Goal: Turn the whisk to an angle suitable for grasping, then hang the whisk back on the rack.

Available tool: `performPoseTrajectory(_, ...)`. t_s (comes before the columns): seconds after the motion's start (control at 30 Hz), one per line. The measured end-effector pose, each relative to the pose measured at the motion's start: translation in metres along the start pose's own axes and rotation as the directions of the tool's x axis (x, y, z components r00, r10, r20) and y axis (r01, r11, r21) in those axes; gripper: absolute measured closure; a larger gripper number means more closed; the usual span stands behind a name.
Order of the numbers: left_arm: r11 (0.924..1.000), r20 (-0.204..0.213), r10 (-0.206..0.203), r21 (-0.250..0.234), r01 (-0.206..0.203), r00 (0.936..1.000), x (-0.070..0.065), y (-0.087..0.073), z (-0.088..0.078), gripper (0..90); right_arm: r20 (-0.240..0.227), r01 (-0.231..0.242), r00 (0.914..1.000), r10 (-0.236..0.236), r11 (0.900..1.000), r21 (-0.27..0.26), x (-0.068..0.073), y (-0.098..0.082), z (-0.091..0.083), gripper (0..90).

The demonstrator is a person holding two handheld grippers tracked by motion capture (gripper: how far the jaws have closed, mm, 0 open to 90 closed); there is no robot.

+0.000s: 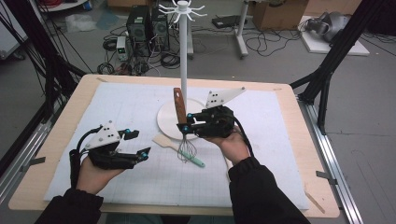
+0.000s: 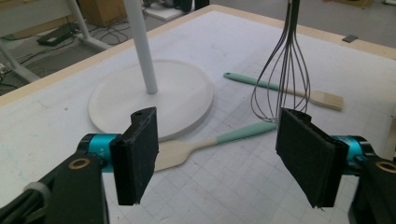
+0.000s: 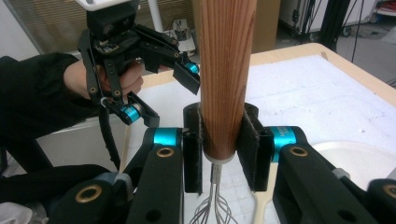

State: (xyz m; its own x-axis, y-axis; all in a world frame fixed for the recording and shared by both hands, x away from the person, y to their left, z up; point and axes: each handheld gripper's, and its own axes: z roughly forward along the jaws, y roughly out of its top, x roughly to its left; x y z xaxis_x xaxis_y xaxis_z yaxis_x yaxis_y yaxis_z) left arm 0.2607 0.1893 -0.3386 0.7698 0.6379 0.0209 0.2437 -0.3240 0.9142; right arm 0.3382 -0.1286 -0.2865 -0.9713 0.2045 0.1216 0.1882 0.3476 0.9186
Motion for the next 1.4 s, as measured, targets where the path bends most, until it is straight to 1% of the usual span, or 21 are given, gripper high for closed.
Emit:
performPoseTrajectory(0.07,1.0000,-0.014,-0.002,0.001,0.002,0.9999,0.001,-0.002,0.000,25.9,0.001,0.010,1.0000,-0.010,1.000,-0.001,0.000,0.004,0.000,73.0)
performPoseTrajectory(0.2,1.0000,-0.022,-0.004,0.005,0.004,0.9997,0.004,-0.006,0.000,23.8,0.002,0.014,0.9999,-0.014,1.000,0.002,-0.002,0.010,-0.001,73.0)
performPoseTrajectory(0.27,1.0000,-0.028,-0.004,-0.003,0.004,0.9996,0.005,-0.008,-0.001,23.4,0.007,0.010,0.9999,-0.010,1.000,0.000,-0.003,0.013,-0.002,73.0)
performPoseTrajectory(0.43,0.9999,-0.035,-0.007,-0.013,0.006,0.9994,0.010,-0.011,-0.003,23.0,0.012,0.019,0.9997,-0.019,1.000,-0.014,-0.005,0.022,-0.005,73.0)
performPoseTrajectory(0.47,1.0000,-0.034,-0.003,-0.008,0.003,0.9994,0.011,-0.011,-0.003,23.0,0.014,0.021,0.9997,-0.021,1.000,-0.016,-0.006,0.025,-0.005,73.0)
performPoseTrajectory(0.6,0.9999,-0.043,-0.013,-0.012,0.013,0.9990,0.013,-0.013,-0.004,23.1,0.015,0.021,0.9997,-0.021,1.000,-0.014,-0.010,0.032,-0.004,73.0)
performPoseTrajectory(0.77,0.9998,-0.060,-0.019,-0.007,0.018,0.9980,0.016,-0.016,-0.007,23.1,0.019,0.034,0.9993,-0.034,0.999,-0.016,-0.013,0.042,-0.002,73.0)
performPoseTrajectory(0.83,0.9998,-0.063,-0.018,-0.006,0.018,0.9979,0.017,-0.016,-0.008,23.1,0.018,0.030,0.9994,-0.030,0.999,-0.019,-0.015,0.045,-0.002,73.0)
performPoseTrajectory(0.97,0.9996,-0.060,-0.025,-0.013,0.024,0.9979,0.018,-0.016,-0.008,23.1,0.020,0.037,0.9991,-0.036,0.999,-0.030,-0.017,0.049,-0.003,73.0)
performPoseTrajectory(1.07,0.9997,-0.058,-0.023,-0.013,0.023,0.9981,0.017,-0.015,-0.007,23.1,0.017,0.033,0.9993,-0.032,0.999,-0.023,-0.016,0.051,-0.004,73.0)
performPoseTrajectory(1.13,0.9998,-0.058,-0.018,-0.014,0.017,0.9982,0.017,-0.015,-0.007,23.1,0.023,0.043,0.9988,-0.042,0.999,-0.028,-0.015,0.053,-0.003,73.0)
performPoseTrajectory(1.17,0.9998,-0.056,-0.016,-0.014,0.015,0.9983,0.017,-0.015,-0.007,23.1,0.018,0.038,0.9991,-0.037,0.999,-0.027,-0.015,0.054,-0.004,73.0)
performPoseTrajectory(1.2,0.9997,-0.056,-0.018,-0.017,0.017,0.9983,0.017,-0.015,-0.007,23.1,0.020,0.043,0.9989,-0.042,0.999,-0.029,-0.015,0.055,-0.004,73.0)
performPoseTrajectory(1.3,0.9997,-0.055,-0.017,-0.016,0.016,0.9984,0.018,-0.015,-0.007,23.1,0.025,0.047,0.9986,-0.046,0.999,-0.020,-0.015,0.058,-0.004,73.0)
performPoseTrajectory(1.33,0.9997,-0.056,-0.018,-0.017,0.017,0.9982,0.018,-0.015,-0.007,23.1,0.022,0.047,0.9987,-0.046,0.999,-0.024,-0.015,0.060,-0.004,73.0)
performPoseTrajectory(1.37,0.9997,-0.056,-0.019,-0.014,0.018,0.9983,0.018,-0.016,-0.007,23.1,0.030,0.051,0.9983,-0.050,0.998,-0.030,-0.016,0.061,-0.004,73.0)
performPoseTrajectory(1.4,0.9997,-0.056,-0.020,-0.014,0.019,0.9983,0.018,-0.016,-0.007,23.1,0.026,0.043,0.9988,-0.042,0.998,-0.034,-0.016,0.061,-0.005,73.0)
